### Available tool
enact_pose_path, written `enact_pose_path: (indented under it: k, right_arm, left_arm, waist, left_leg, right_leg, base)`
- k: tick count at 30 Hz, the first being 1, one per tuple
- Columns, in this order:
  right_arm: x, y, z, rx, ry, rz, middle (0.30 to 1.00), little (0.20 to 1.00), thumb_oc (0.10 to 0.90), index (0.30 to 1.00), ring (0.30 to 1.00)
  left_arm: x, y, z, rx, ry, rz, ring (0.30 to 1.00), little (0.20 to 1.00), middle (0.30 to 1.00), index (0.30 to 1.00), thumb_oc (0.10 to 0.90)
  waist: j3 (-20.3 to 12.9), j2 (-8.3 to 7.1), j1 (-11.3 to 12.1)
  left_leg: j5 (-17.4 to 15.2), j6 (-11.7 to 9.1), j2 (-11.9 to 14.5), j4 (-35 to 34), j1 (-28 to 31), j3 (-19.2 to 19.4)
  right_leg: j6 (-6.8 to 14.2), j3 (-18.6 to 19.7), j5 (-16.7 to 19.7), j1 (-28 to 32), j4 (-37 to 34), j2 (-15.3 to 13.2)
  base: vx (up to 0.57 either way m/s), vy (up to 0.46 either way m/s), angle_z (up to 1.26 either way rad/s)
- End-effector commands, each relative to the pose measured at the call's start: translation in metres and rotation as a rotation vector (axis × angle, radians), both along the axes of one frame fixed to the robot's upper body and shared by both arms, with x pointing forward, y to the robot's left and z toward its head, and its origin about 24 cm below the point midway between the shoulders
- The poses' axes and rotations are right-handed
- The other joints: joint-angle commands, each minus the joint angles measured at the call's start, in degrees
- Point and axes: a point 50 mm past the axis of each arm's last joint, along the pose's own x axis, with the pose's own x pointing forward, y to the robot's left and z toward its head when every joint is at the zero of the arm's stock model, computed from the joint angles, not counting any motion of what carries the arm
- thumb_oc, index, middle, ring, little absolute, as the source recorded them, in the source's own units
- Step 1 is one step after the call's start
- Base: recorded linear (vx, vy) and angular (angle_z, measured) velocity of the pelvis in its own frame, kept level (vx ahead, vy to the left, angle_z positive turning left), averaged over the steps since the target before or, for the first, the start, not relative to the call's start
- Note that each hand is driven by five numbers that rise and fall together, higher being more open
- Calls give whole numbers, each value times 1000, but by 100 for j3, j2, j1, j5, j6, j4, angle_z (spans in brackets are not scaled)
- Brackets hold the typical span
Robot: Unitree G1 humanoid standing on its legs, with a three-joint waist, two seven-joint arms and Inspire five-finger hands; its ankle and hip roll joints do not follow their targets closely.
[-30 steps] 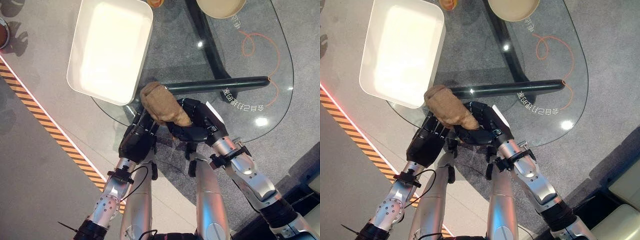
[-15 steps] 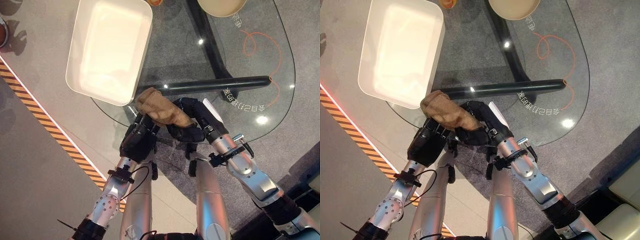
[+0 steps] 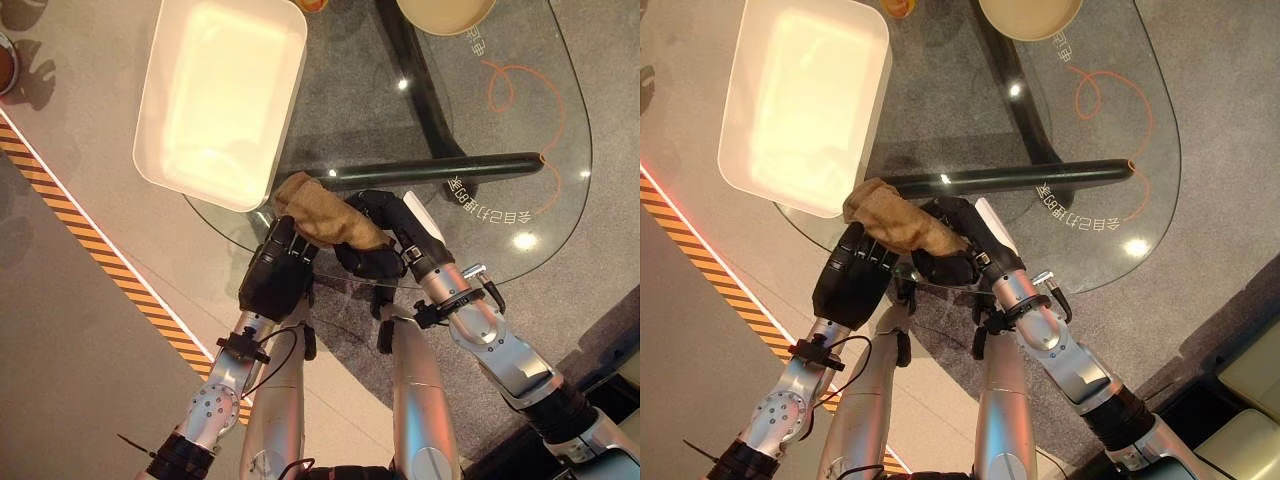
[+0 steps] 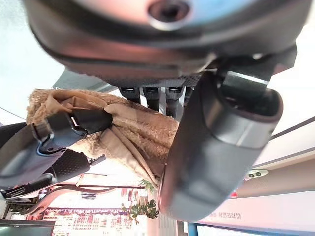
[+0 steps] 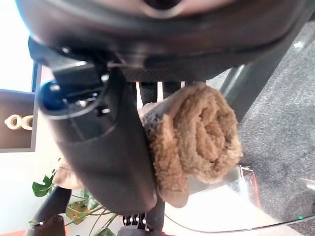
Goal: Wipe the table with a cloth and put it in the basket.
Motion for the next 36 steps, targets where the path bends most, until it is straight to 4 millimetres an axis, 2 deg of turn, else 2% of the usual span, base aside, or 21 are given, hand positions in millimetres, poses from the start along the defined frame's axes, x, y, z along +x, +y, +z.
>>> enact_pose_path:
  k: [1,10,16,23,31,36]
  right_arm:
    - [-9,11,28,137,-101,57,300,200,100,300,300]
    - [-8,8,17,314,-1,29,300,200,100,300,300]
    - [-10,12,10,328,61,60,300,200,100,300,300]
    - [-16,20,11,217,52,138,300,200,100,300,300]
    - [-36,33,34,26,-87,299,300,200,100,300,300]
    - [-42,38,42,-90,-154,342,300,200,100,300,300]
  left_arm:
    - [-16,-17,49,-116,-341,-126,900,900,900,900,800]
    - [-16,-17,43,-117,-345,-109,900,900,900,900,800]
    - [-17,-17,43,-116,-344,-105,900,900,900,900,800]
    - [-16,-17,46,-106,-346,-96,900,900,900,900,800]
    - [-18,-15,51,-44,-333,-89,900,900,900,900,800]
    - [-18,-14,53,35,-345,-76,900,900,900,900,800]
  waist:
    - [-162,-73,102]
    - [-162,-71,74]
    - [-162,-64,71]
    - [-162,-54,62]
    - [-162,-101,56]
    - [-162,-121,68]
  left_leg:
    - [-1007,68,-237,623,183,577]
    - [-999,69,-240,549,253,589]
    - [-991,74,-244,542,243,575]
    - [-974,74,-261,544,204,558]
    - [-970,74,-270,595,120,502]
    - [-979,83,-269,632,73,487]
  right_leg:
    - [99,-215,670,149,-972,365]
    - [95,-199,666,193,-1004,379]
    - [77,-190,658,170,-988,384]
    - [65,-163,648,131,-985,407]
    - [79,-126,655,72,-967,440]
    - [85,-116,650,39,-943,455]
  base:
    - [0,0,0]
    - [0,0,0]
    - [0,0,0]
    - [0,0,0]
    - [0,0,0]
    - [0,0,0]
